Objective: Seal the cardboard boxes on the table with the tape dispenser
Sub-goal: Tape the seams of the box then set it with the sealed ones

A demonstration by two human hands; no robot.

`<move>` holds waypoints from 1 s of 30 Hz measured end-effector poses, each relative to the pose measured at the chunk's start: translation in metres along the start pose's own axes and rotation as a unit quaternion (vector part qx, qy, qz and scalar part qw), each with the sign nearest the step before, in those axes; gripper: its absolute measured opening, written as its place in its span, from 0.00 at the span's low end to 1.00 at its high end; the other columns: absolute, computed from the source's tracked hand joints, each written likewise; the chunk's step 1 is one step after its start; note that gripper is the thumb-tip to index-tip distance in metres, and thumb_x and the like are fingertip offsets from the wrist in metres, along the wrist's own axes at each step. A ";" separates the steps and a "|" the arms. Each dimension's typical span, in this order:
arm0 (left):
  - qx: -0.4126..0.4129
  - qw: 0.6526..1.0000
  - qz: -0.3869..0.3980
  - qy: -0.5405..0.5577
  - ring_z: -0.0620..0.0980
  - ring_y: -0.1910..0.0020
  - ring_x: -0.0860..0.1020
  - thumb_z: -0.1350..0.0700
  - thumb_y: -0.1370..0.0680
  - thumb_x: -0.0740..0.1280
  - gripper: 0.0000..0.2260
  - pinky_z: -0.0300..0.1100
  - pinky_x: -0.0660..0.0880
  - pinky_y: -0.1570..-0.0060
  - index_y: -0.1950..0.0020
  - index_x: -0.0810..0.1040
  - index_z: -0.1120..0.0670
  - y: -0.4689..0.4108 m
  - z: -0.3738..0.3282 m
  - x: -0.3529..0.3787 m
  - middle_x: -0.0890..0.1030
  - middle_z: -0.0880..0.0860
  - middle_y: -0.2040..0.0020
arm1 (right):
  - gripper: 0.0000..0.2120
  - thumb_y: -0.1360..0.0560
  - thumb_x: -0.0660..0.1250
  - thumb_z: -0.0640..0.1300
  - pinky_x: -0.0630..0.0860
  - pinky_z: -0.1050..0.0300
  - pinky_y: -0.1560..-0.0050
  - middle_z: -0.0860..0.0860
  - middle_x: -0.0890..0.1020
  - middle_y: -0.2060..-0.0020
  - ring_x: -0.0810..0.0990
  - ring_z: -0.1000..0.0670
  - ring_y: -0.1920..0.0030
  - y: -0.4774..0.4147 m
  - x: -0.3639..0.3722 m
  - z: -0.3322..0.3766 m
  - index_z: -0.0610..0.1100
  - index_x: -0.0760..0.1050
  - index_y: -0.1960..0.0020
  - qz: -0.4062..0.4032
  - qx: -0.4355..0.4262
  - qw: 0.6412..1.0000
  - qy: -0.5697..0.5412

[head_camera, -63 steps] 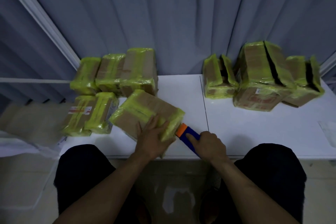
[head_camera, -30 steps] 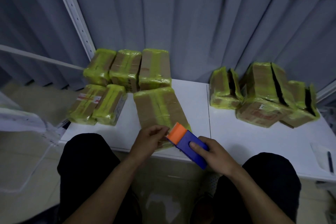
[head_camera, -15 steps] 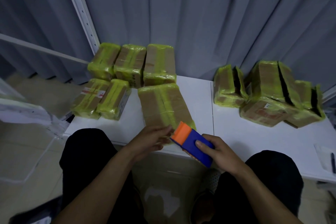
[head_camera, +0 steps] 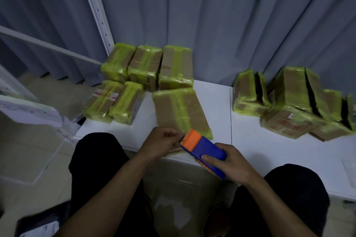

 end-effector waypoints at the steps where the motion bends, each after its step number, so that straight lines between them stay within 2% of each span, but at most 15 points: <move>1: 0.004 1.000 -0.002 -0.016 0.40 0.59 0.82 0.53 0.23 0.71 0.05 0.41 0.77 0.52 0.55 0.87 0.51 0.000 -0.001 -0.002 0.86 0.47 0.60 | 0.21 0.31 0.75 0.61 0.83 0.54 0.53 0.51 0.86 0.55 0.86 0.50 0.55 0.000 0.001 0.001 0.47 0.81 0.46 0.008 0.004 1.000 -0.004; 5: -0.001 0.998 -0.043 -0.038 0.35 0.65 0.79 0.53 0.24 0.72 0.04 0.38 0.73 0.58 0.57 0.86 0.51 -0.005 0.004 -0.018 0.85 0.44 0.62 | 0.20 0.30 0.76 0.60 0.80 0.55 0.55 0.51 0.87 0.57 0.86 0.51 0.57 0.002 -0.003 0.005 0.47 0.82 0.48 0.031 0.010 0.999 0.017; 8: -0.004 0.997 -0.059 -0.041 0.34 0.68 0.78 0.56 0.23 0.72 0.05 0.35 0.71 0.60 0.56 0.86 0.55 -0.007 0.012 -0.028 0.84 0.46 0.63 | 0.14 0.29 0.77 0.61 0.75 0.63 0.60 0.56 0.85 0.64 0.84 0.56 0.63 -0.001 -0.010 0.014 0.51 0.82 0.55 0.045 0.022 0.996 0.078; 11: 0.000 0.994 -0.104 -0.046 0.35 0.69 0.77 0.55 0.23 0.72 0.04 0.33 0.72 0.63 0.56 0.85 0.53 -0.002 0.019 -0.035 0.84 0.47 0.62 | 0.14 0.29 0.76 0.62 0.71 0.68 0.64 0.63 0.82 0.69 0.81 0.61 0.67 -0.002 -0.011 0.024 0.54 0.78 0.60 0.071 0.019 0.985 0.155; 16: -0.001 0.986 -0.160 -0.040 0.37 0.64 0.79 0.55 0.23 0.72 0.03 0.39 0.76 0.55 0.55 0.86 0.52 0.006 0.039 -0.044 0.85 0.48 0.58 | 0.18 0.32 0.76 0.67 0.73 0.65 0.62 0.61 0.82 0.68 0.82 0.59 0.66 -0.002 -0.016 0.022 0.53 0.79 0.61 0.047 0.019 0.980 0.191; 21: -0.020 0.977 -0.212 0.012 0.37 0.59 0.80 0.60 0.23 0.70 0.06 0.33 0.76 0.55 0.56 0.85 0.50 0.017 0.060 -0.043 0.85 0.46 0.58 | 0.22 0.33 0.74 0.71 0.70 0.68 0.65 0.63 0.80 0.70 0.79 0.61 0.67 0.001 -0.007 0.032 0.53 0.76 0.64 0.040 0.003 0.971 0.236; 24: -0.027 0.973 -0.224 0.036 0.38 0.58 0.80 0.62 0.23 0.70 0.06 0.25 0.73 0.60 0.55 0.85 0.53 0.019 0.069 -0.049 0.85 0.46 0.57 | 0.23 0.31 0.69 0.72 0.69 0.68 0.66 0.63 0.79 0.72 0.78 0.60 0.70 0.001 -0.008 0.042 0.52 0.76 0.65 0.032 0.001 0.970 0.240; 28: -0.027 0.964 -0.255 0.068 0.38 0.58 0.81 0.58 0.22 0.70 0.03 0.28 0.72 0.61 0.54 0.84 0.53 0.021 0.075 -0.048 0.85 0.47 0.58 | 0.21 0.31 0.71 0.72 0.70 0.68 0.64 0.60 0.81 0.69 0.81 0.61 0.65 -0.006 -0.005 0.051 0.53 0.78 0.62 0.036 -0.010 0.957 0.287; 30: -0.030 0.962 -0.264 0.071 0.40 0.58 0.81 0.56 0.21 0.70 0.05 0.26 0.71 0.63 0.54 0.83 0.55 0.022 0.079 -0.044 0.85 0.48 0.58 | 0.21 0.31 0.70 0.73 0.70 0.66 0.64 0.58 0.80 0.68 0.80 0.59 0.65 -0.010 -0.002 0.057 0.55 0.76 0.62 0.024 -0.022 0.941 0.338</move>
Point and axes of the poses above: each hand's wrist, its own y-axis away from the middle knuckle, its own x-axis out of the palm, z = x × y, the point moved 4 cm from there along -y, towards the middle knuckle
